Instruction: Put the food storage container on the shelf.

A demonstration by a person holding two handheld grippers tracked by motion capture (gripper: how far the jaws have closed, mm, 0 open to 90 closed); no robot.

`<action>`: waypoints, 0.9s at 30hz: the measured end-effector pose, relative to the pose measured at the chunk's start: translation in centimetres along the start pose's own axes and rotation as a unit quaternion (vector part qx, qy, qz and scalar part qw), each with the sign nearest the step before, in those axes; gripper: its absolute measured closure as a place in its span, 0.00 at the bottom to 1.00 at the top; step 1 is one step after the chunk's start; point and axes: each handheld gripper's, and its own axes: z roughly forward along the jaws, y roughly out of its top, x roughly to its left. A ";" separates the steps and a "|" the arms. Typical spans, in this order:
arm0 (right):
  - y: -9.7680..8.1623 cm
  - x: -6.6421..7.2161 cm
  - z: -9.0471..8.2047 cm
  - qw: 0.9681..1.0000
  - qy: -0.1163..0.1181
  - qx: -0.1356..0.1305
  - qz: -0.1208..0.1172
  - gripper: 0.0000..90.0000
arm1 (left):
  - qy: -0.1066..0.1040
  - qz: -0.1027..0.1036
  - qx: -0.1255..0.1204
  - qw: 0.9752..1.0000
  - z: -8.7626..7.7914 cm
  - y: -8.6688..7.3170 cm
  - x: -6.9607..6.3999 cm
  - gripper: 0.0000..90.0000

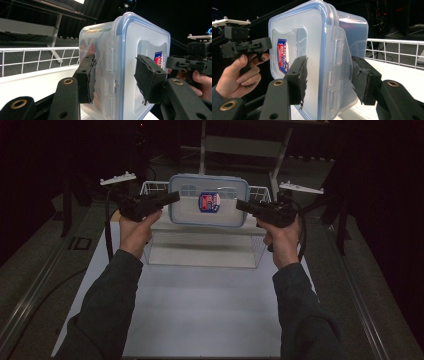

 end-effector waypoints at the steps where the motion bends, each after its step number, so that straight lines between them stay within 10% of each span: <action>1: 0.0 0.0 0.0 1.000 0.000 0.000 0.000 0.54 | 0.000 0.000 0.000 1.000 0.0 0.0 0.0 0.57; 24: -1.6 -2.6 2.3 0.998 -0.007 0.025 0.060 0.54 | 0.026 -0.044 0.022 0.998 1.5 -1.0 2.3 0.56; 27: -1.4 -2.5 2.8 0.998 -0.024 0.033 0.054 0.50 | 0.102 0.005 0.050 0.994 2.5 -1.1 0.9 0.59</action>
